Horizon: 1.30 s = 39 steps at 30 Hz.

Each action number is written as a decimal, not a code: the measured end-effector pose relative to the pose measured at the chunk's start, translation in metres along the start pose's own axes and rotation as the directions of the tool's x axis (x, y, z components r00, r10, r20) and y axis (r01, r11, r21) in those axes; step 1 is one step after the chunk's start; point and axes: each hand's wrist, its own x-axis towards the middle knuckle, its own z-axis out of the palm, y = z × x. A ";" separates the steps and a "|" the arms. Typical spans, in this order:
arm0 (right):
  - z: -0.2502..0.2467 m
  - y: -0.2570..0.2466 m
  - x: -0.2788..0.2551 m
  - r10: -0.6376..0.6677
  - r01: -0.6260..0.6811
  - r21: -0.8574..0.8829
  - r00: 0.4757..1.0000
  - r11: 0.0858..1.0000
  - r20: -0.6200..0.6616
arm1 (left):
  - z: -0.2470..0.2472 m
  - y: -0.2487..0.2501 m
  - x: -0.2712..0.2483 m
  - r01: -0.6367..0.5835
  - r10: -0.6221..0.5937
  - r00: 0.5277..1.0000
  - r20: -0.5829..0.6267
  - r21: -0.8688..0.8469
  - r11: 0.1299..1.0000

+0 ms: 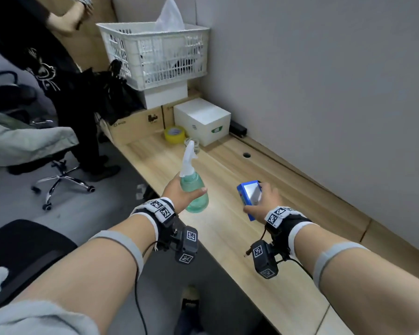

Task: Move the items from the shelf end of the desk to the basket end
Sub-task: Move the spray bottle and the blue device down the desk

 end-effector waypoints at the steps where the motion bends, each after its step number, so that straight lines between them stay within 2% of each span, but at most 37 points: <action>1: 0.010 -0.014 0.018 -0.010 0.010 -0.009 1.000 1.000 0.013 | -0.012 -0.005 0.016 0.010 -0.010 1.000 -0.004 0.007 1.000; 8: 0.076 -0.108 0.143 -0.014 0.020 -0.046 0.991 0.999 0.132 | -0.095 -0.042 0.139 0.099 -0.096 0.995 -0.032 0.100 0.990; 16: 0.112 -0.186 0.222 -0.082 0.120 -0.122 0.957 0.985 0.278 | -0.156 -0.076 0.238 0.205 -0.197 0.978 -0.068 0.130 0.970; 22: 0.151 -0.223 0.268 -0.095 0.160 -0.170 0.935 0.972 0.341 | -0.168 -0.096 0.307 0.224 -0.227 0.974 0.000 0.166 0.960; 27: 0.189 -0.255 0.312 -0.047 0.145 -0.257 0.934 0.955 0.355 | -0.178 -0.139 0.385 0.256 -0.274 0.959 0.074 0.190 0.948; 31: 0.216 -0.276 0.346 0.034 0.091 -0.336 0.937 0.937 0.347 | -0.181 -0.164 0.449 0.314 -0.347 0.926 0.148 0.210 0.926; 34: 0.234 -0.289 0.368 0.072 0.060 -0.374 0.942 0.926 0.328 | -0.175 -0.173 0.486 0.392 -0.428 0.873 0.234 0.188 0.901; 37: 0.251 -0.300 0.386 0.120 0.015 -0.398 0.943 0.917 0.311 | -0.171 -0.182 0.515 0.399 -0.426 0.861 0.277 0.153 0.904; 39: 0.260 -0.306 0.394 0.161 -0.015 -0.432 0.940 0.902 0.302 | -0.171 -0.188 0.530 0.344 -0.377 0.881 0.286 0.161 0.925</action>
